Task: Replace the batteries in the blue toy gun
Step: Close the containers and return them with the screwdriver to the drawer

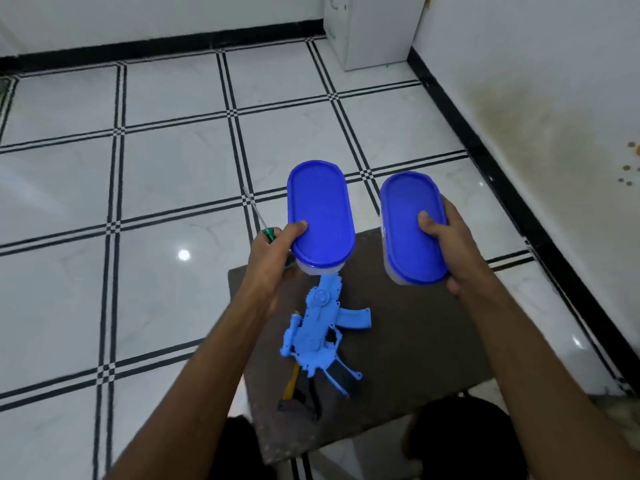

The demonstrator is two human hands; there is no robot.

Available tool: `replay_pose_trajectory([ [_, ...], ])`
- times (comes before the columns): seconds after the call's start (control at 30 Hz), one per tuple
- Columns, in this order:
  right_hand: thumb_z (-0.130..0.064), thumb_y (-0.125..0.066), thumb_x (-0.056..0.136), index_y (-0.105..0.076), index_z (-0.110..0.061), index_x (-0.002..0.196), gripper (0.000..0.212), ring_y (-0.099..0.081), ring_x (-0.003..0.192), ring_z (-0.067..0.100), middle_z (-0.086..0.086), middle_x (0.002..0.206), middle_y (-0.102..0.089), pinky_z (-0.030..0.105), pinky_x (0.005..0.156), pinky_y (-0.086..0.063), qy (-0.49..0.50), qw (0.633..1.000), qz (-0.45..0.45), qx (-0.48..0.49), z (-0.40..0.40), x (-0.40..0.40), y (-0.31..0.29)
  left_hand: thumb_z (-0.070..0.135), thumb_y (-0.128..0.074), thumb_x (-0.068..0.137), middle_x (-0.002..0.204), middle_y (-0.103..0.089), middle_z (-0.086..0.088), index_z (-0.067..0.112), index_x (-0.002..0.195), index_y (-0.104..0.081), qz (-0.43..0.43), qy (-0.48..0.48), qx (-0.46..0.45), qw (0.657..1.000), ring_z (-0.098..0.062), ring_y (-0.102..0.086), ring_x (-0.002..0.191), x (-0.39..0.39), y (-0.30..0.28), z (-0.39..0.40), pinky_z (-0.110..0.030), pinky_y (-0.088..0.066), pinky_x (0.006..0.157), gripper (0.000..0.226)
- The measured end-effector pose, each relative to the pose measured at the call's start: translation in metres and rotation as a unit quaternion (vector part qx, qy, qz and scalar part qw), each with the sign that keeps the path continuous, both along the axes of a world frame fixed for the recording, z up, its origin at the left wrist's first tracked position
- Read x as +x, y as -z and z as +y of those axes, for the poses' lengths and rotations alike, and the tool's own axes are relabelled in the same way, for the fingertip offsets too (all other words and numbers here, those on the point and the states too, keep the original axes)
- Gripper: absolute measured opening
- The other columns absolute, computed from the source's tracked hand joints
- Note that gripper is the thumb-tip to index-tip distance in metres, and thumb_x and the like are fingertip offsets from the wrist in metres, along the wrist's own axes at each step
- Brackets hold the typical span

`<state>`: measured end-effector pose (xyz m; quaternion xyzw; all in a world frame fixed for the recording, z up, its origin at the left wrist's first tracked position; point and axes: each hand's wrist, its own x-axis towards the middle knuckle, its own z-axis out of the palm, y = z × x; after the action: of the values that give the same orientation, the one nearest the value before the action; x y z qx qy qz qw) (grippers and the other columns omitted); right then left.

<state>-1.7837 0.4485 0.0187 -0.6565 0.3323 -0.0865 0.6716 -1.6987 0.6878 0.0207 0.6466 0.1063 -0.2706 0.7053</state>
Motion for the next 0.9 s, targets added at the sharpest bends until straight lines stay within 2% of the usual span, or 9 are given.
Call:
replay_pose_trajectory([
  [0.1,-0.024,-0.055,0.098,-0.047,-0.028,0.141,0.044,-0.059,0.117,0.016,-0.009,0.133,-0.058,0.037,0.094,-0.053,0.029,0.999,0.001,-0.017,0.026,-0.002,-0.073,0.029,-0.069,0.084,0.086,-0.065,-0.008,0.012,0.095,-0.054,-0.006,0.018,0.002,1.0,-0.021,-0.065,0.079,0.008,-0.076,0.024,-0.04,-0.057,0.073,0.025],
  [0.27,-0.032,-0.056,0.097,-0.043,-0.032,0.144,0.049,-0.056,0.118,0.017,-0.008,0.137,-0.054,0.035,0.091,-0.052,0.084,0.996,-0.002,-0.018,0.079,-0.001,-0.179,0.029,-0.067,0.087,0.09,-0.068,-0.002,0.012,0.094,-0.052,-0.027,0.058,0.028,0.998,-0.018,-0.067,0.08,0.028,-0.191,0.069,-0.039,-0.057,0.076,0.023],
  [0.4,-0.04,-0.058,0.094,-0.044,-0.034,0.143,0.051,-0.057,0.117,0.018,-0.009,0.137,-0.054,0.041,0.096,-0.052,0.104,0.994,-0.009,-0.012,0.104,-0.001,-0.221,0.033,-0.068,0.086,0.103,-0.066,-0.006,0.009,0.11,-0.052,-0.046,0.072,0.035,0.996,-0.021,-0.067,0.091,0.04,-0.239,0.096,-0.039,-0.059,0.08,0.037],
  [0.5,-0.04,-0.059,0.094,-0.047,-0.033,0.141,0.05,-0.057,0.116,0.018,-0.008,0.135,-0.056,0.041,0.094,-0.053,0.101,0.995,-0.017,-0.016,0.12,-0.001,-0.239,0.034,-0.069,0.085,0.106,-0.067,-0.006,0.007,0.117,-0.053,-0.046,0.064,0.031,0.996,-0.021,-0.067,0.092,0.04,-0.255,0.117,-0.036,-0.059,0.076,0.045],
  [0.6,-0.041,-0.06,0.093,-0.046,-0.03,0.142,0.052,-0.058,0.115,0.021,-0.006,0.135,-0.055,0.042,0.093,-0.054,0.095,0.995,-0.012,-0.023,0.131,0.002,-0.246,0.034,-0.069,0.084,0.105,-0.068,-0.006,0.007,0.116,-0.053,-0.037,0.046,0.024,0.998,-0.02,-0.068,0.09,0.036,-0.264,0.135,-0.033,-0.057,0.071,0.044],
  [0.73,-0.04,-0.059,0.094,-0.044,-0.029,0.143,0.053,-0.057,0.115,0.021,-0.006,0.135,-0.054,0.043,0.094,-0.053,0.086,0.996,-0.008,-0.025,0.159,0.014,-0.263,0.034,-0.07,0.084,0.106,-0.07,-0.006,0.006,0.118,-0.054,-0.021,0.033,0.021,0.999,-0.023,-0.069,0.094,0.041,-0.275,0.161,-0.041,-0.058,0.082,0.047],
  [0.9,-0.034,-0.053,0.098,-0.049,-0.025,0.14,0.043,-0.057,0.113,0.02,-0.004,0.131,-0.057,0.037,0.087,-0.054,0.084,0.995,-0.028,-0.043,0.206,0.03,-0.281,0.033,-0.072,0.083,0.104,-0.07,-0.006,0.005,0.12,-0.054,-0.02,0.041,-0.012,0.999,-0.022,-0.07,0.094,0.059,-0.281,0.202,-0.038,-0.059,0.077,0.05],
])
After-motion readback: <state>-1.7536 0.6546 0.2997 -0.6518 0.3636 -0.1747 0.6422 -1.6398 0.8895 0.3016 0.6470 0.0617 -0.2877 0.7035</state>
